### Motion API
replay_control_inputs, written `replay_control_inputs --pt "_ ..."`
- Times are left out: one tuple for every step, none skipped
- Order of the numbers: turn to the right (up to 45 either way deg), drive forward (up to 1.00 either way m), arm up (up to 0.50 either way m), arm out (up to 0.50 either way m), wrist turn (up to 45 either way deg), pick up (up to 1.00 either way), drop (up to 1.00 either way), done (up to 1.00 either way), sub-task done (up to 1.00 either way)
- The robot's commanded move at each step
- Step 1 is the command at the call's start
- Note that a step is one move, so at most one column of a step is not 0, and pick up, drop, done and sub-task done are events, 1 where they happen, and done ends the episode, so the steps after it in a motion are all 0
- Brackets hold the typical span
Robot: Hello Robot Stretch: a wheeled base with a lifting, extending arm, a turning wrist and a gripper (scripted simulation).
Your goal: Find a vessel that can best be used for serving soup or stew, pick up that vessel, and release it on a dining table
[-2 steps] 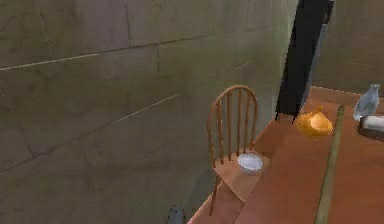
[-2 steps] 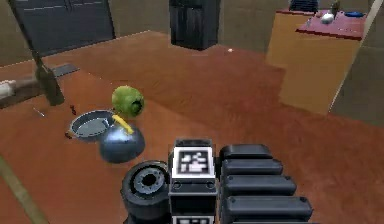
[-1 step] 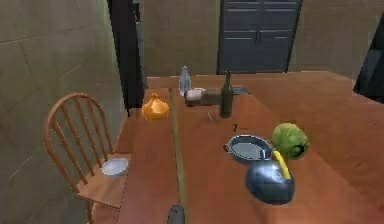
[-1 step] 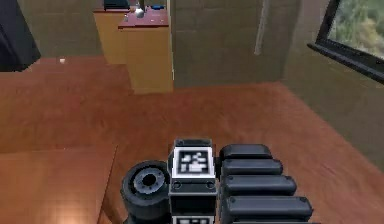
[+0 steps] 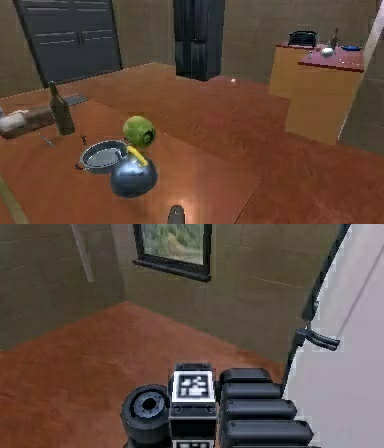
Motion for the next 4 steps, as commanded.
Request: replay_control_inputs --pt "39.0 0.00 0.00 0.00 0.0 0.00 0.00 0.00 0.00" --pt "-45.0 0.00 0.00 0.00 0.0 0.00 0.00 0.00 0.00" --pt "-45.0 0.00 0.00 0.00 0.0 0.00 0.00 0.00 0.00" --pt "-45.0 0.00 0.00 0.00 0.0 0.00 0.00 0.00 0.00"
